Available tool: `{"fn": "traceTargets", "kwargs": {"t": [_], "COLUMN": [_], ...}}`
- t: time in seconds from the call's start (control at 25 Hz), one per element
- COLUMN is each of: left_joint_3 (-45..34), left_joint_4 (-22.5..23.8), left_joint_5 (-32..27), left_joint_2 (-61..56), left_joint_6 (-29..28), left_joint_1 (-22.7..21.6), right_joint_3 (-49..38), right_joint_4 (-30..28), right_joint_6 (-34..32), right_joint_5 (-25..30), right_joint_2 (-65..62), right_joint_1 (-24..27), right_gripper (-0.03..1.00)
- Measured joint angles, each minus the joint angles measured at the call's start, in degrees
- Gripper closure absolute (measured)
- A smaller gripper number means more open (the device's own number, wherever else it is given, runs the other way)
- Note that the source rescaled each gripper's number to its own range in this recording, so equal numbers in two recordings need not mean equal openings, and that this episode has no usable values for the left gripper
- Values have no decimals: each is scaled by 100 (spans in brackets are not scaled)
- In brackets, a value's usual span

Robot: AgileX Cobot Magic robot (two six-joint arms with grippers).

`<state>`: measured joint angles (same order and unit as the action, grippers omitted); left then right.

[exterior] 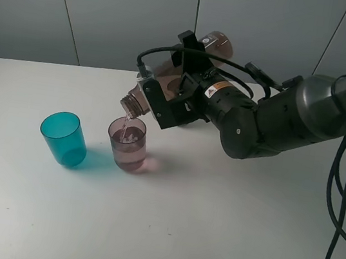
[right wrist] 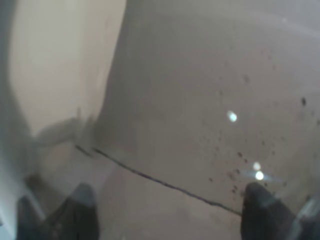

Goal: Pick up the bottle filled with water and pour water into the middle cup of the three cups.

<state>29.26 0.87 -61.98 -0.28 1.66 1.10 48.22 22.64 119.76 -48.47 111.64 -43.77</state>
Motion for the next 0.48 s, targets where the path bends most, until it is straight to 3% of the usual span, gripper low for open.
{"fn": "traceTargets", "kwargs": {"t": [0.48], "left_joint_3": [0], "left_joint_4": [0], "left_joint_5": [0], "left_joint_2": [0], "left_joint_6": [0], "left_joint_1": [0], "right_joint_3": [0], "right_joint_4": [-262], "right_joint_6": [0], "right_joint_5": [-22], "right_joint_2": [0], "right_joint_1": [20], "right_gripper": [97]}}
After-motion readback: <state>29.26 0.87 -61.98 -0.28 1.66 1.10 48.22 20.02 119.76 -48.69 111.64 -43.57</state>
